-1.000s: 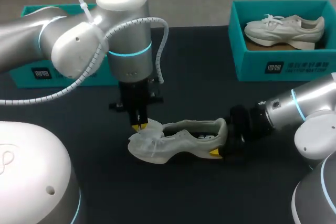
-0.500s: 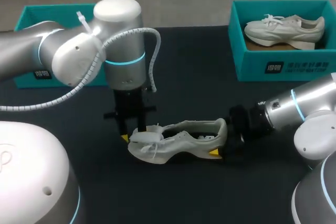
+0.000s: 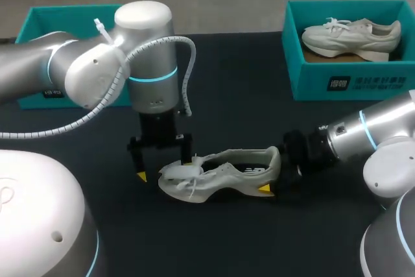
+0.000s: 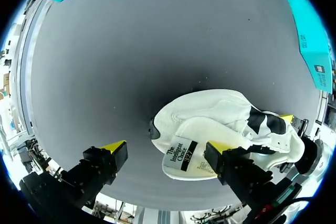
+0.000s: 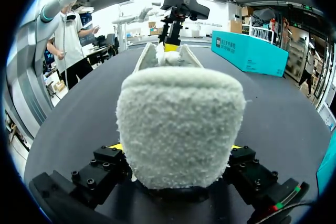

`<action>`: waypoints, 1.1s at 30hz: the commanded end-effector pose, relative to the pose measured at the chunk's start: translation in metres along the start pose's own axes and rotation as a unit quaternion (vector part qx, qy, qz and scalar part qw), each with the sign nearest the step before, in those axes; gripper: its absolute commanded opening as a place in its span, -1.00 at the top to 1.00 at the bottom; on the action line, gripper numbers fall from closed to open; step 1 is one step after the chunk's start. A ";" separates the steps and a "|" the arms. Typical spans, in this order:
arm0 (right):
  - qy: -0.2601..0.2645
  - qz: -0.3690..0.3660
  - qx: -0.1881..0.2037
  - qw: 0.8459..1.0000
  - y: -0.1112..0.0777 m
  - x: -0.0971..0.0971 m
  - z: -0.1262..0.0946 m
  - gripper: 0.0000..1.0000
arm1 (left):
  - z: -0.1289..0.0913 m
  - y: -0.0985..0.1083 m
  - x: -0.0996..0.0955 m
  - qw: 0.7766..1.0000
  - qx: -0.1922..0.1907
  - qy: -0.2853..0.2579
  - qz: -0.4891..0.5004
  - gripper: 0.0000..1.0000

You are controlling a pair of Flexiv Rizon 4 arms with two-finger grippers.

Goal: Take the shoe out of the shoebox, open the shoe tongue, remove and reinsert the insole, then place the shoe into the shoebox

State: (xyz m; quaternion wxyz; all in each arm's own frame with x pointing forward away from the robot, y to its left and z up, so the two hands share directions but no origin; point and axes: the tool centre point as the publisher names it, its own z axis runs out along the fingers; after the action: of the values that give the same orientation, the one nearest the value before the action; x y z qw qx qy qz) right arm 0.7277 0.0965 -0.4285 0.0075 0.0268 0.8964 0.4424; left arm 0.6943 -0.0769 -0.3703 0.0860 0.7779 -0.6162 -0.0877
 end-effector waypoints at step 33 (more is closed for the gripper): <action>0.000 0.000 0.002 1.000 -0.001 0.001 0.001 1.00 | -0.078 0.001 0.009 0.992 0.087 0.058 0.070 -1.00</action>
State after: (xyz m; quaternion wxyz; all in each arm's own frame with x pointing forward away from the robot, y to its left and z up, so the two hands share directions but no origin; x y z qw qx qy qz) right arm 0.7277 0.0966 -0.4285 0.0074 0.0268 0.8963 0.4426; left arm 0.7152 -0.0883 -0.3003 0.0580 0.7464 -0.6628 0.0127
